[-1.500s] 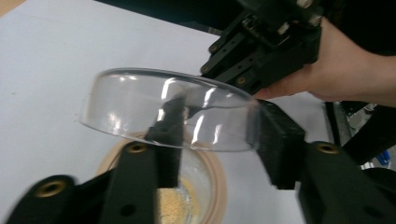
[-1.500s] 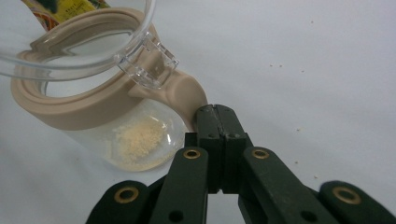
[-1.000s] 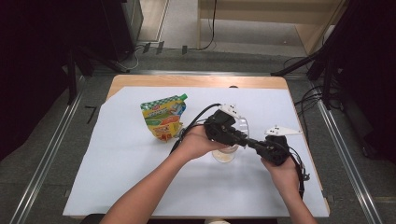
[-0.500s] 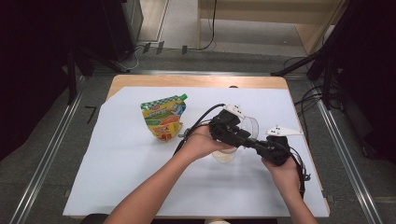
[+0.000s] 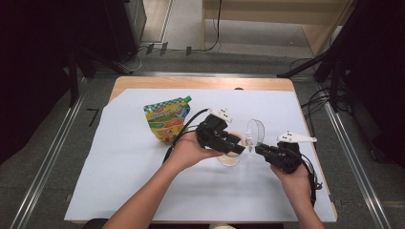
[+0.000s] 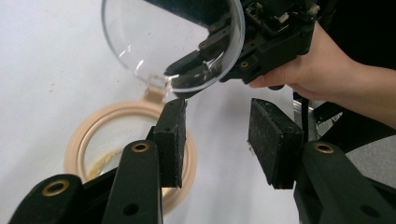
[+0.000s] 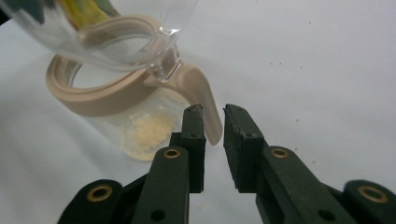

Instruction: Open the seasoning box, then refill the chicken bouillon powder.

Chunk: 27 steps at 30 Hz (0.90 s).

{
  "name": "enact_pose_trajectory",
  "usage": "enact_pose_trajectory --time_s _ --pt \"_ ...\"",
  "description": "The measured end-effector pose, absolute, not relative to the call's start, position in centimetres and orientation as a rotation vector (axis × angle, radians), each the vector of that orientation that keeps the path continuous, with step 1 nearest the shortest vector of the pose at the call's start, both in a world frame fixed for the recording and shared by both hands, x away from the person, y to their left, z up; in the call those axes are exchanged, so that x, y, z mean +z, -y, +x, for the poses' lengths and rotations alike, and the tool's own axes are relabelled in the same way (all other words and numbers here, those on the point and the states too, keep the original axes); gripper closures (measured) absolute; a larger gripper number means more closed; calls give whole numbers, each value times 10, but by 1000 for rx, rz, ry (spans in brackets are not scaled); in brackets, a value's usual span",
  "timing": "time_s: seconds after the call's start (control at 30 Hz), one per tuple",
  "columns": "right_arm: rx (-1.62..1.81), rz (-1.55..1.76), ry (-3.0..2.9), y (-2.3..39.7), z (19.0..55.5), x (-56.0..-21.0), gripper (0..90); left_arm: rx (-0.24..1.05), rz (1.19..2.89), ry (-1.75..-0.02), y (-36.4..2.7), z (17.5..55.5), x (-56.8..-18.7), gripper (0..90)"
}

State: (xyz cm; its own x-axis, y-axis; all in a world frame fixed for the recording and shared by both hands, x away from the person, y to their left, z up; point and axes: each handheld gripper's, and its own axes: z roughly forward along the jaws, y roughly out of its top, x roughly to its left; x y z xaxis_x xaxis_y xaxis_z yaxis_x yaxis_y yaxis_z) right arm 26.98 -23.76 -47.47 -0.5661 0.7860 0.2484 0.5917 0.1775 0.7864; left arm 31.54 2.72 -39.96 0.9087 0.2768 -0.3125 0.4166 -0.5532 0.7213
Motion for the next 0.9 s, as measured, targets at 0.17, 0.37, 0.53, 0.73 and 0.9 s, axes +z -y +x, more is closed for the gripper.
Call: enact_pose_trajectory --time_s 0.17,0.37,0.53,0.73,0.9 --pt "1369 1330 -2243 239 258 -474 692 -156 2231 -575 -40 313 -404 553" --pt "1415 1272 -2256 234 240 -470 605 -172 2218 -593 -59 312 -405 519" --pt "1420 1237 -2321 225 240 -475 566 -170 2206 -620 -73 312 -410 508" --pt "1408 1209 -2365 217 242 -477 530 -177 2185 -642 -89 314 -410 475" --pt "1390 1173 -2384 213 241 -478 514 -160 2179 -648 -101 314 -407 476"
